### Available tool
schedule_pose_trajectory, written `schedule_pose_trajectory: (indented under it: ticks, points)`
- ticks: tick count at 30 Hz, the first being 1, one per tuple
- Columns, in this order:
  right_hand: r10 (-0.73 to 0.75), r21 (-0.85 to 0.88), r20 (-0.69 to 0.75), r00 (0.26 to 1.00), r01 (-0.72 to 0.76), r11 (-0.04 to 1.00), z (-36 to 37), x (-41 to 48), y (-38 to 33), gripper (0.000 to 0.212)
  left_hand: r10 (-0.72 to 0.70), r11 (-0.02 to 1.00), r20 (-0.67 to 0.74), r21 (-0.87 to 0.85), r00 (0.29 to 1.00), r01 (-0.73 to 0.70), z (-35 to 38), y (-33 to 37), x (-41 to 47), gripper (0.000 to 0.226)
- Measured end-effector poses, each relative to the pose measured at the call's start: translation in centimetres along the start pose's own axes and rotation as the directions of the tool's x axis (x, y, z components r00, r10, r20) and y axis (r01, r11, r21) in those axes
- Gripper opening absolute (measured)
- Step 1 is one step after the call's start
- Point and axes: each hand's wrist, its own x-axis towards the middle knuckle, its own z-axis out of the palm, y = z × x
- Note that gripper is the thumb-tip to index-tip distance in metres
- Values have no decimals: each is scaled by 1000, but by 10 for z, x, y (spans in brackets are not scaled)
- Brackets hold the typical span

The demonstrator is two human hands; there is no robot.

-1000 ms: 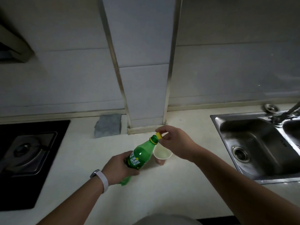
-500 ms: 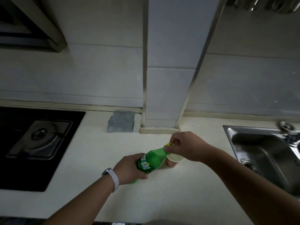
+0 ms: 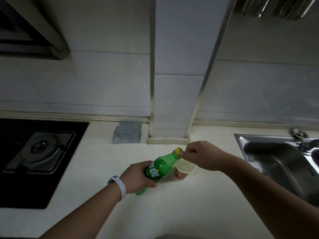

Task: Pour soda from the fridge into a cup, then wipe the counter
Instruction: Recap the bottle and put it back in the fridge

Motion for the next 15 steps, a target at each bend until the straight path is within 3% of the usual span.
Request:
schedule_pose_trajectory:
  ticks: [4, 6, 10, 15]
  points:
    - [-91, 128, -17, 996, 93, 988, -4, 0, -1, 43, -1, 1000, 3, 12, 1000, 1, -1, 7, -1, 55]
    - [-145, 104, -21, 989, 146, 984, -5, 1, -2, 42, 6, 1000, 2, 19, 1000, -6, -1, 10, 0, 55]
    - [-67, 80, -34, 997, 70, 994, -5, 4, -1, 10, 15, 1000, 3, 24, 1000, -15, -2, 12, 3, 54]
    - [-38, 45, -8, 999, 39, 998, -5, 4, 4, 32, 16, 999, 23, 43, 1000, -17, 1, 11, 4, 67]
